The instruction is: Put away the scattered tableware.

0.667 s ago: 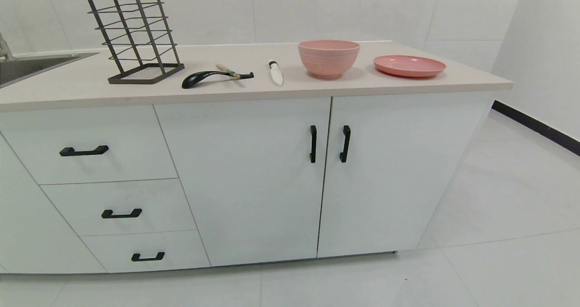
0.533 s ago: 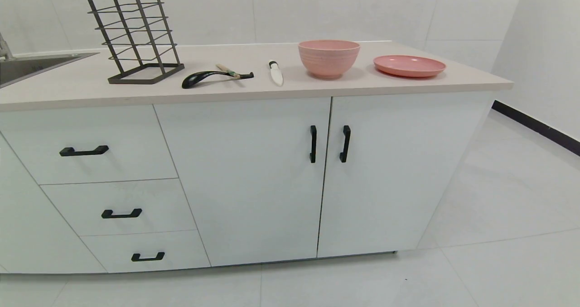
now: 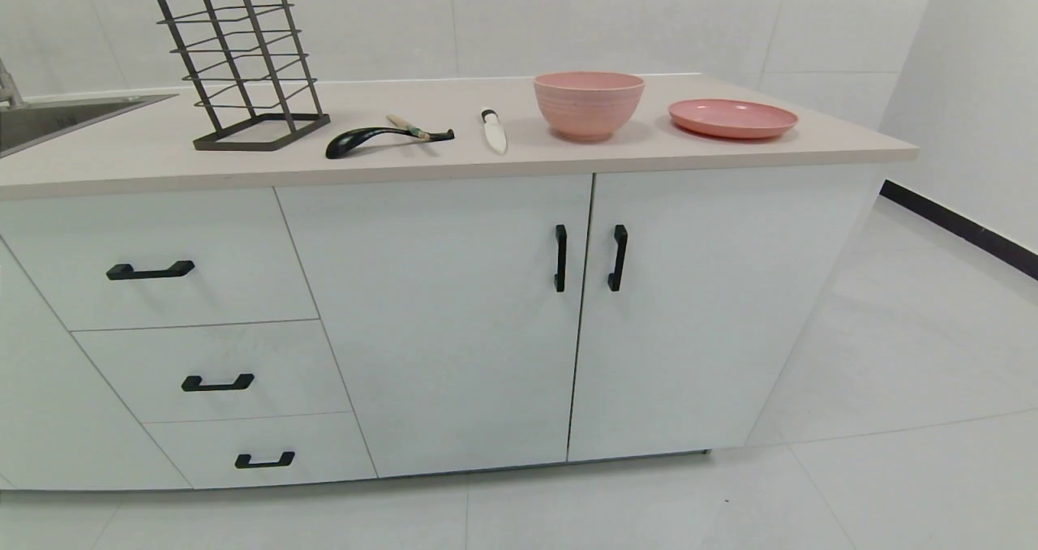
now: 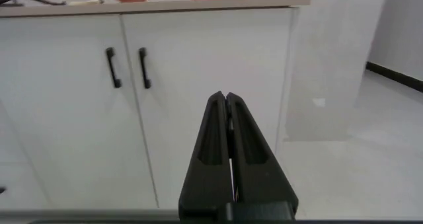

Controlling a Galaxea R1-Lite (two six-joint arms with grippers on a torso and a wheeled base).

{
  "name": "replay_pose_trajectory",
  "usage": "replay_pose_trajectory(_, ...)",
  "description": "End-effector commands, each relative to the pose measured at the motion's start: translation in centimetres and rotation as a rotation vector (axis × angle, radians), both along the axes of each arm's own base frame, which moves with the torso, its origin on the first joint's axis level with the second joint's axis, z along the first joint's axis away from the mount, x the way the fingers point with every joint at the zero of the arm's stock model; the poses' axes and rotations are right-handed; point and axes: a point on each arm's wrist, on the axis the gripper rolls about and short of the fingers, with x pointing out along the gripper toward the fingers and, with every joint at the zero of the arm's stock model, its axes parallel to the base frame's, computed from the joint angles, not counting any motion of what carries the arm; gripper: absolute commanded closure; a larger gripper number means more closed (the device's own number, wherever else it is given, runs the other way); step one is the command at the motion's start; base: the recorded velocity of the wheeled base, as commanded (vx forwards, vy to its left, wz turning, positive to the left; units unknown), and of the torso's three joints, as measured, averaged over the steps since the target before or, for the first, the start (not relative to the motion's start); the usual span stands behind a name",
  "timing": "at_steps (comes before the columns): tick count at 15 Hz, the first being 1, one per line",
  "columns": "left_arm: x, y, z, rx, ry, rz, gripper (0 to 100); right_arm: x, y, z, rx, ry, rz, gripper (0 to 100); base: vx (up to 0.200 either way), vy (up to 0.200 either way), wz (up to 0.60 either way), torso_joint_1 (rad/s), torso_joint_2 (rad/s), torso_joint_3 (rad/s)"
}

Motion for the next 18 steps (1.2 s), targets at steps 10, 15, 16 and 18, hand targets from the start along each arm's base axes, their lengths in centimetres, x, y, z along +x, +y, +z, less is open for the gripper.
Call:
replay_pose_trajectory(10, 0.0, 0.0, 0.0, -0.011, -0.002, -0.022, 0, 6.2, 1.0, 7.7, -0.078, 0.326, 0.343, 100, 0.000, 0.000, 0.00, 0.000, 0.00, 0.000)
replay_pose_trajectory(15, 0.0, 0.0, 0.0, -0.023, -0.003, -0.022, 0, 12.7, 3.9, 9.0, -0.146, 0.283, 0.551, 0, 0.000, 0.000, 0.00, 0.000, 0.00, 0.000)
replay_pose_trajectory(16, 0.0, 0.0, 0.0, -0.031, -0.003, -0.020, 0, 14.3, 4.5, 8.8, -0.161, 0.282, 0.559, 0, 0.000, 0.000, 0.00, 0.000, 0.00, 0.000)
replay_pose_trajectory(18, 0.0, 0.0, 0.0, -0.031, -0.003, -0.020, 0, 16.8, 5.4, 7.8, -0.165, 0.316, 0.561, 0, 0.000, 0.000, 0.00, 0.000, 0.00, 0.000)
